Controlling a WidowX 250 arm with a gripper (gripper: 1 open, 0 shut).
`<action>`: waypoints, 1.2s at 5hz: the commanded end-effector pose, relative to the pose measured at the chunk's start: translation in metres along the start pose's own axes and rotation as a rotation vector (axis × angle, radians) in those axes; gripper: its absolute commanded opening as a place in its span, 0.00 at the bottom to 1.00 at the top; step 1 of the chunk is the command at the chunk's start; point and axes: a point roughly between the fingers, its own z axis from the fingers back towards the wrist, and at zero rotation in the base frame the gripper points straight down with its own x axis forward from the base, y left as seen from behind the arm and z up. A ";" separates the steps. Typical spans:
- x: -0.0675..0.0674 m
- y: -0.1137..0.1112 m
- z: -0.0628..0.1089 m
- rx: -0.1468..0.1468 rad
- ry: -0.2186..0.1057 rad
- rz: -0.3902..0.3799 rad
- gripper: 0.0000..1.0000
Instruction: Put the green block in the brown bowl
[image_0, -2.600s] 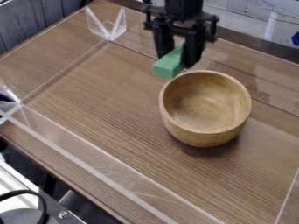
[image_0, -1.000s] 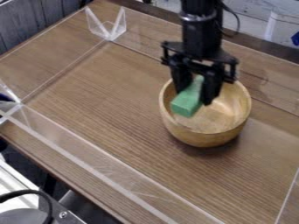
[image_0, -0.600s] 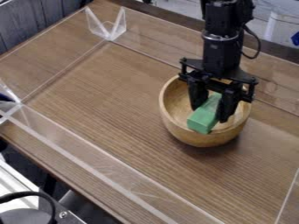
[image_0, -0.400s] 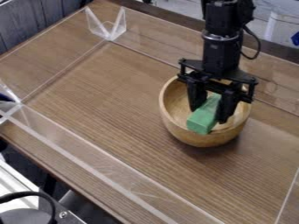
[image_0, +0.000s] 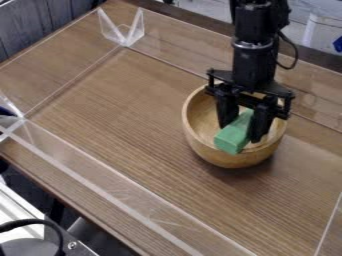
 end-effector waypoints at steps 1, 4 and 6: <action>0.011 0.002 0.004 0.021 -0.067 -0.009 0.00; 0.021 0.012 0.006 0.055 -0.140 -0.023 0.00; 0.025 0.020 0.025 0.037 -0.176 -0.054 0.00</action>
